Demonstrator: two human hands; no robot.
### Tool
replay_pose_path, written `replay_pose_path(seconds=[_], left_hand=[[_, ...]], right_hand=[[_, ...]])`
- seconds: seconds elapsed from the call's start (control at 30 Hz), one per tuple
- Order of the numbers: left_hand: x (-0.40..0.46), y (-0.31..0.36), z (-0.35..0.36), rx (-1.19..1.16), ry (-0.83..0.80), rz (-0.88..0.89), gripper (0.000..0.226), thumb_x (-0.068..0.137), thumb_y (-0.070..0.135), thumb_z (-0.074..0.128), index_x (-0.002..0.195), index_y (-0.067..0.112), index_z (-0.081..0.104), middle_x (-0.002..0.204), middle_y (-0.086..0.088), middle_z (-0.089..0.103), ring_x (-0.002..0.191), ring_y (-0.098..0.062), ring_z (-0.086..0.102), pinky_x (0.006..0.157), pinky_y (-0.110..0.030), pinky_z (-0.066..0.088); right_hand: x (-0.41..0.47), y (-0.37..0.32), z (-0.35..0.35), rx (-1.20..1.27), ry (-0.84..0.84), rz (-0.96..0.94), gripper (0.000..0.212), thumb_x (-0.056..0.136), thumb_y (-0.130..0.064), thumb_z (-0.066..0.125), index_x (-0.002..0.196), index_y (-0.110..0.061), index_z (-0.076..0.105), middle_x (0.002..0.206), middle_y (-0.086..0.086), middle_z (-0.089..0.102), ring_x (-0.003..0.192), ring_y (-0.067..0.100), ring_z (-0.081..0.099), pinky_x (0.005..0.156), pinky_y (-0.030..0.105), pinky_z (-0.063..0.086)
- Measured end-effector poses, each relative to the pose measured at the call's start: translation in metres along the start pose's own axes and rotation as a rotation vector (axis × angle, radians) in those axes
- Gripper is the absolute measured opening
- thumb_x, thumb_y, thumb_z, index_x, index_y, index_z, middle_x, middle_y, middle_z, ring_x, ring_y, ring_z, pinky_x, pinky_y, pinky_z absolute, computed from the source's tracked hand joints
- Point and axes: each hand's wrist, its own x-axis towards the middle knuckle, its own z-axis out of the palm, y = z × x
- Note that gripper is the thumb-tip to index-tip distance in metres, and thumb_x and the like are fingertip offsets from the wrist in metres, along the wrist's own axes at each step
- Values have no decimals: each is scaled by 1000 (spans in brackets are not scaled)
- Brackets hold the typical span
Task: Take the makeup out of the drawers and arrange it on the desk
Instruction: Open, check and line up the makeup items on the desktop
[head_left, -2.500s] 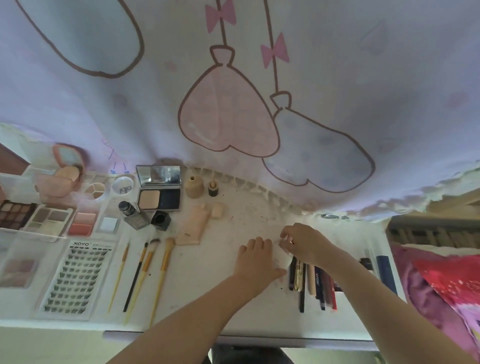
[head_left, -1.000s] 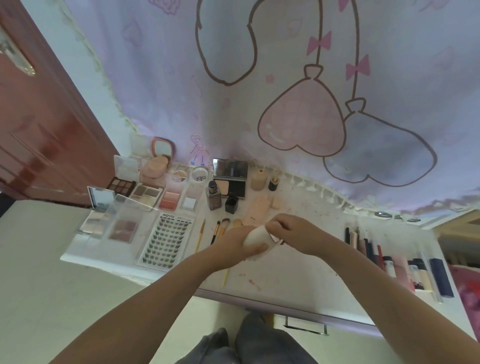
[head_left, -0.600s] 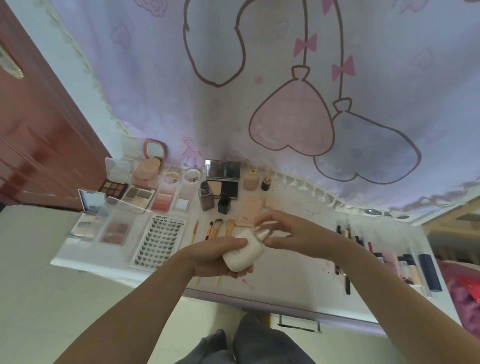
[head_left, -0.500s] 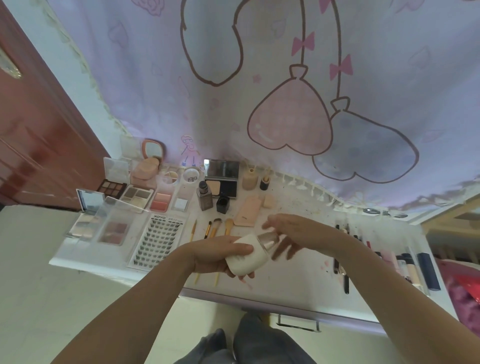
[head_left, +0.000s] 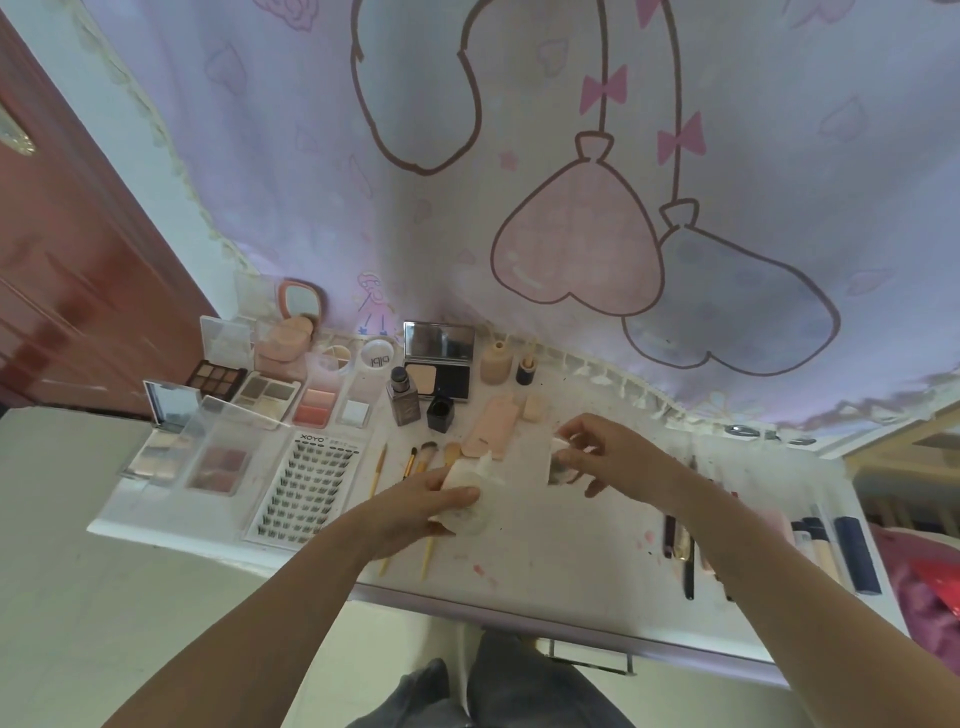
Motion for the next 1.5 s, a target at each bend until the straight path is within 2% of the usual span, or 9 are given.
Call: replay_pose_path(seconds=[0.13,0.3,0.5,0.77,1.0,1.1,1.2,1.33,1.5], left_hand=[[12,-9,5,343,372,228,39,85,29,67,122,26,57,111,6,60,104,-11,57,81,-19,43],[32,-23,15,562,678,368,35,83,27,69,115,25,54,101,10,56,92,-8,54,73,-14,38],[49,-33,27,693,801,400,33,80,25,71,97,27,43,94,5,47,82,-8,48,64,-14,37],[52,-32,27,809,840,421,40,82,34,69,111,15,49,105,-2,49,94,-16,49,83,-33,49],[21,-23,31,911,966,609,41,80,20,72,112,3,53,107,-13,55,97,-28,52,85,-30,37],[13,-15,52,1008,891,780,27,85,18,66,105,4,56,99,-10,57,90,-24,53,82,-30,42],[25,-13,91,1075,644,842,21,86,17,63,104,8,57,93,-4,58,84,-17,52,77,-24,40],[68,-20,149,1177,307,621,22,95,23,45,113,15,54,103,1,58,95,-17,51,86,-30,40],[134,-15,194,1267,298,350,24,99,20,32,112,13,52,109,-4,58,100,-22,51,85,-33,38]], right_hand=[[15,31,26,198,15,207,23,91,-20,61,112,-12,54,96,8,66,77,17,69,64,27,58],[42,42,66,181,75,262,18,93,-26,59,105,-15,54,93,4,63,76,16,65,62,25,57],[66,45,82,-201,86,171,27,93,-32,55,113,-16,59,106,2,61,91,15,54,74,23,38],[71,47,86,-156,141,200,35,91,-32,58,123,-18,55,114,7,53,93,15,51,77,22,38],[39,51,52,-61,207,236,26,94,-27,53,118,-17,58,110,2,58,97,17,57,84,30,51],[16,64,22,27,308,271,15,94,-17,51,103,-15,63,101,4,63,77,12,60,65,19,47],[-5,77,-15,-29,384,315,16,95,-14,49,95,-20,64,104,6,67,78,14,62,64,21,47],[-12,91,-60,-343,446,371,23,94,-16,45,103,-20,66,115,2,64,91,19,58,75,26,41],[17,95,-88,-659,243,439,29,96,-12,39,118,-11,58,119,9,60,108,28,57,90,39,49]])
